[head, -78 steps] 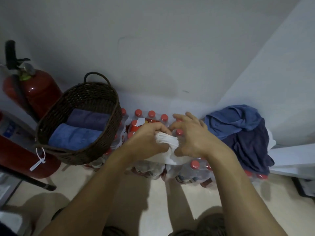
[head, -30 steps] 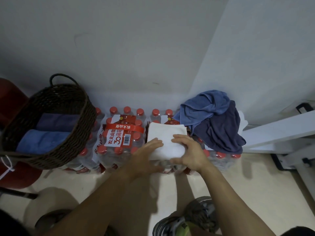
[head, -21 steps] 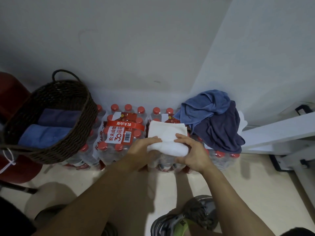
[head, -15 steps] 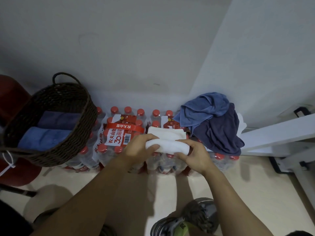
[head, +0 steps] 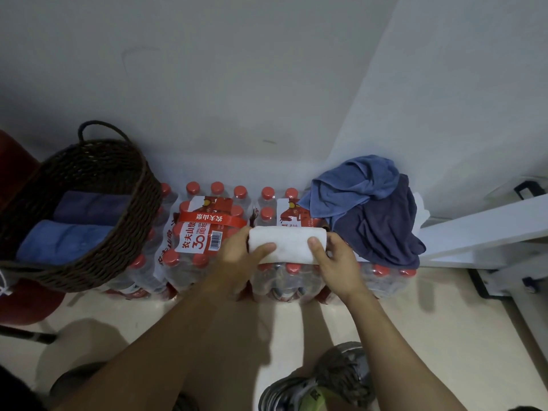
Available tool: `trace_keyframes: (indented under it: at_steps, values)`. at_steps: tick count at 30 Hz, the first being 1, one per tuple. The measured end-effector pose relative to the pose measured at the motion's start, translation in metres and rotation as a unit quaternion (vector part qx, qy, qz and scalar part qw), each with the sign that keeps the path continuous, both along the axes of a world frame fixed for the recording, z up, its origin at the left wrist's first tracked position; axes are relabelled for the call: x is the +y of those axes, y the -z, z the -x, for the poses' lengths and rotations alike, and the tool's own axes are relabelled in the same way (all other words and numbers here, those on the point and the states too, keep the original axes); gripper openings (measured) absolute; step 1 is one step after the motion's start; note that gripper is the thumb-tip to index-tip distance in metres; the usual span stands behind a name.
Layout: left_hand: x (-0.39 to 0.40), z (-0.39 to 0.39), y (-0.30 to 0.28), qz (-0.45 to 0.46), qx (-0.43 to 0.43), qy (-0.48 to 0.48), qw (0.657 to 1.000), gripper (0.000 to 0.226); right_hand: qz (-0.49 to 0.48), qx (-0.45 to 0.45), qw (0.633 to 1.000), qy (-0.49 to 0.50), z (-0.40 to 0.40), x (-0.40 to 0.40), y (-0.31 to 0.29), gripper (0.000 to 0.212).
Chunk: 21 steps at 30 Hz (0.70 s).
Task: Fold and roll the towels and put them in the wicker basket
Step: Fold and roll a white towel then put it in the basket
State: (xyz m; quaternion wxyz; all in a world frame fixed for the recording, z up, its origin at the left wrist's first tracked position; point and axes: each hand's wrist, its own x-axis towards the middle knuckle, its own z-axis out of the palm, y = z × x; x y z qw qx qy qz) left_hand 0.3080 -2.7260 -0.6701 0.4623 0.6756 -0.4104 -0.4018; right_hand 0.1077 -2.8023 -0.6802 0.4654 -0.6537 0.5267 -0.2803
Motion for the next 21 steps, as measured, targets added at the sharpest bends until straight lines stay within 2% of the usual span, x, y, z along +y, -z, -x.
trace_keyframes:
  at_steps: [5,7,9,12,16,21]
  values:
    - [-0.011,0.010,0.007,-0.082,-0.197,-0.007,0.977,0.045,0.020,0.069,0.997,0.028,-0.009,-0.002,0.002,0.034]
    - [-0.013,0.014,0.010,-0.081,-0.240,-0.032,0.967,0.045,0.027,0.088,0.995,0.035,-0.013,-0.003,0.004,0.041]
    - [-0.016,0.013,0.010,-0.102,-0.247,-0.048,0.962,0.049,0.025,0.099,0.993,0.058,-0.017,-0.003,0.008,0.045]
    - [-0.017,0.013,0.014,-0.112,-0.329,-0.035,0.937,0.051,0.029,0.123,0.988,0.089,-0.022,-0.004,0.013,0.044]
    - [-0.019,0.009,0.011,-0.111,-0.264,-0.081,0.955,0.040,0.029,0.136,0.983,0.123,-0.024,-0.011,0.012,0.039]
    - [-0.015,0.010,0.020,-0.145,-0.215,-0.071,0.963,0.066,0.023,0.150,0.980,0.132,-0.024,-0.011,0.011,0.045]
